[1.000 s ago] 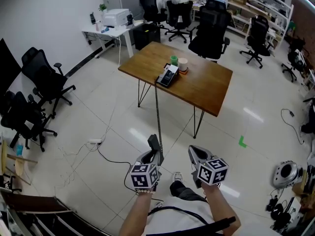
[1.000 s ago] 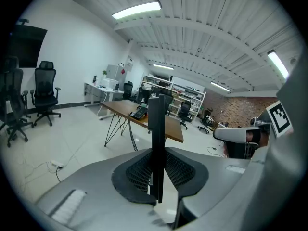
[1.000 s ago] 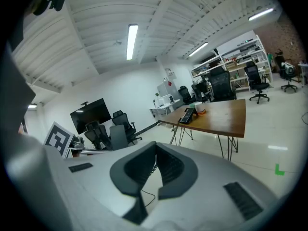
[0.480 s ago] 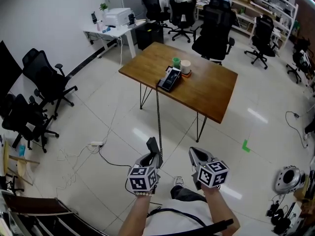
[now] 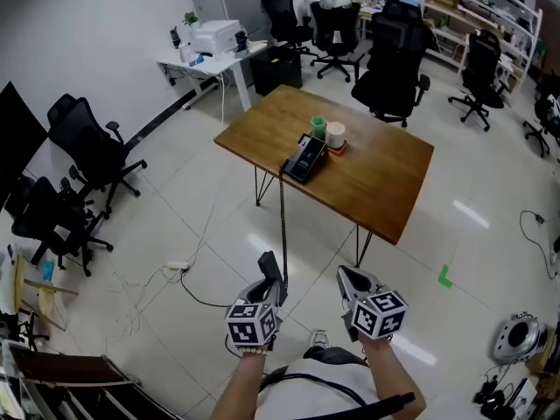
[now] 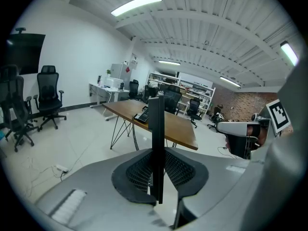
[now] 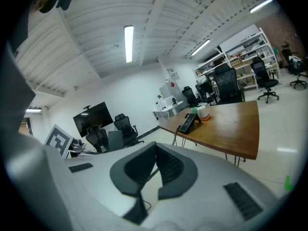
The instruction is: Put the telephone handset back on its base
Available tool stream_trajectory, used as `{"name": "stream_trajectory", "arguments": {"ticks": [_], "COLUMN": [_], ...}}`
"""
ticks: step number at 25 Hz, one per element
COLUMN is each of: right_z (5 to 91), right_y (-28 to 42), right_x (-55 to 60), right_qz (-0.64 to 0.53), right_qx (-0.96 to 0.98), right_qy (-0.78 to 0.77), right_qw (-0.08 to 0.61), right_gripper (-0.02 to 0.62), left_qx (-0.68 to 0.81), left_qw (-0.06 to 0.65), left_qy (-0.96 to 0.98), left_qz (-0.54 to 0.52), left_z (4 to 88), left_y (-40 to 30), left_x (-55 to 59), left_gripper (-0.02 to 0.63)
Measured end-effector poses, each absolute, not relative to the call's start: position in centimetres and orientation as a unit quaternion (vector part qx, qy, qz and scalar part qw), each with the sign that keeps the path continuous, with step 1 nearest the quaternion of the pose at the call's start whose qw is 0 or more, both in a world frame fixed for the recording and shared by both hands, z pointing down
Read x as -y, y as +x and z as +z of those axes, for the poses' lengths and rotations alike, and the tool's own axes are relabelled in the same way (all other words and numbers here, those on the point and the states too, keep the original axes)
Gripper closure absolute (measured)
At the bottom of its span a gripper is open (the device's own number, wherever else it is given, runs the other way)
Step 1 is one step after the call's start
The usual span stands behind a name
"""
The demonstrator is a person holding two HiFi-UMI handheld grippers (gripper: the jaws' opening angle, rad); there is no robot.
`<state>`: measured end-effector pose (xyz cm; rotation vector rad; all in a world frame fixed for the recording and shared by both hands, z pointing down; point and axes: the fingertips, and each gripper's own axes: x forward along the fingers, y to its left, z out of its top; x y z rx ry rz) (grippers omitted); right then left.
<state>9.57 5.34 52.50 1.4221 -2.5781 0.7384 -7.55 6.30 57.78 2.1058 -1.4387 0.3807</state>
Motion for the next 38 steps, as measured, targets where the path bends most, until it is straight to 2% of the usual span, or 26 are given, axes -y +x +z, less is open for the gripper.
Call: {"name": "stream_trajectory", "arguments": {"ticks": [9, 14, 18, 24, 30, 38], "right_z": [52.1, 52.2, 52.0, 52.8, 52.8, 53.6], "right_y": [10.7, 10.8, 11.4, 11.0, 11.2, 10.8], "right_x": [-2.2, -1.1, -0.2, 1.2, 4.1, 9.1], "right_qz": [0.244, 0.222, 0.229, 0.221, 0.236, 0.224], "right_qx": [0.857, 0.865, 0.863, 0.862, 0.854, 0.849], "right_qy": [0.453, 0.446, 0.45, 0.452, 0.463, 0.476], "right_qw": [0.033, 0.051, 0.032, 0.054, 0.031, 0.052], "right_gripper": [0.595, 0.595, 0.595, 0.595, 0.595, 0.595], "left_qx": [0.556, 0.559, 0.554, 0.551, 0.546, 0.524], "left_qw": [0.276, 0.272, 0.269, 0.268, 0.274, 0.283], "left_qy": [0.772, 0.772, 0.777, 0.779, 0.78, 0.792], "left_qz": [0.138, 0.132, 0.133, 0.135, 0.134, 0.133], "left_z": [57.6, 57.4, 57.3, 57.7, 58.5, 59.7], "left_y": [-7.0, -6.4, -5.7, -5.7, -6.4, -6.6], "left_x": [-3.9, -2.5, -1.5, 0.2, 3.2, 9.8], "left_gripper": [0.538, 0.538, 0.538, 0.538, 0.538, 0.538]}}
